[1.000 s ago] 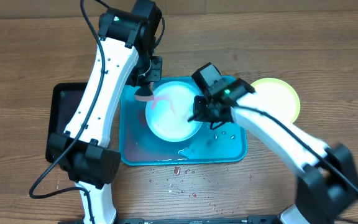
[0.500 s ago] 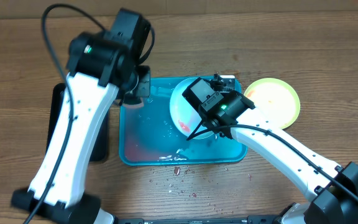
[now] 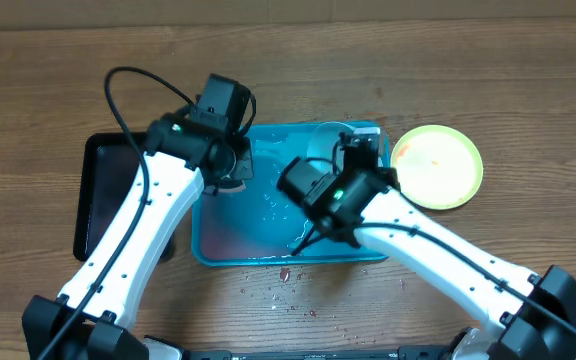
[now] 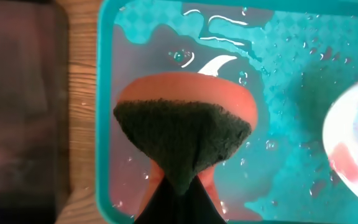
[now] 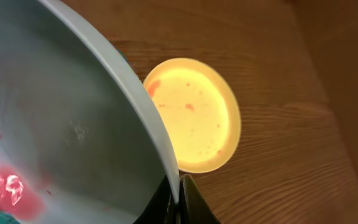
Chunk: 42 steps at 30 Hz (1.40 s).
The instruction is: Clean dirty plates on tray and stack at the side
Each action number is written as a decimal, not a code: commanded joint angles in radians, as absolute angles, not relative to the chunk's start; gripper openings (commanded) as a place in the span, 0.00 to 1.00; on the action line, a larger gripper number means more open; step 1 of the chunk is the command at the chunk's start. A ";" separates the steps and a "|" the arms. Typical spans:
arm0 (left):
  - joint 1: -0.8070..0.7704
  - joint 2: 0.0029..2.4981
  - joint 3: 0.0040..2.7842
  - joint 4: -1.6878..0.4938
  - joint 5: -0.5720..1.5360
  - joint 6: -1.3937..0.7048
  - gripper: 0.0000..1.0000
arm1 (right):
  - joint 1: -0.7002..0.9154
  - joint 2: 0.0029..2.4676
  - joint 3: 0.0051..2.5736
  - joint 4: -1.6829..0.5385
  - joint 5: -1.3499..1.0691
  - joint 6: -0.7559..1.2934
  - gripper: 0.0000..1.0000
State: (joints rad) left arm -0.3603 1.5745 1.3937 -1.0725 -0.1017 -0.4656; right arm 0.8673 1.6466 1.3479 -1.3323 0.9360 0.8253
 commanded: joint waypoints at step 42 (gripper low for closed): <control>-0.275 1.550 1.365 -1.019 -0.055 -0.521 0.04 | 0.729 1.667 1.093 -0.820 0.204 1.245 0.09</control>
State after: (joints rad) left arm -0.2768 1.5745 1.3674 -1.0206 -0.0631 -0.5030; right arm 0.7349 1.6619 1.1191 -0.8452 0.3065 1.2526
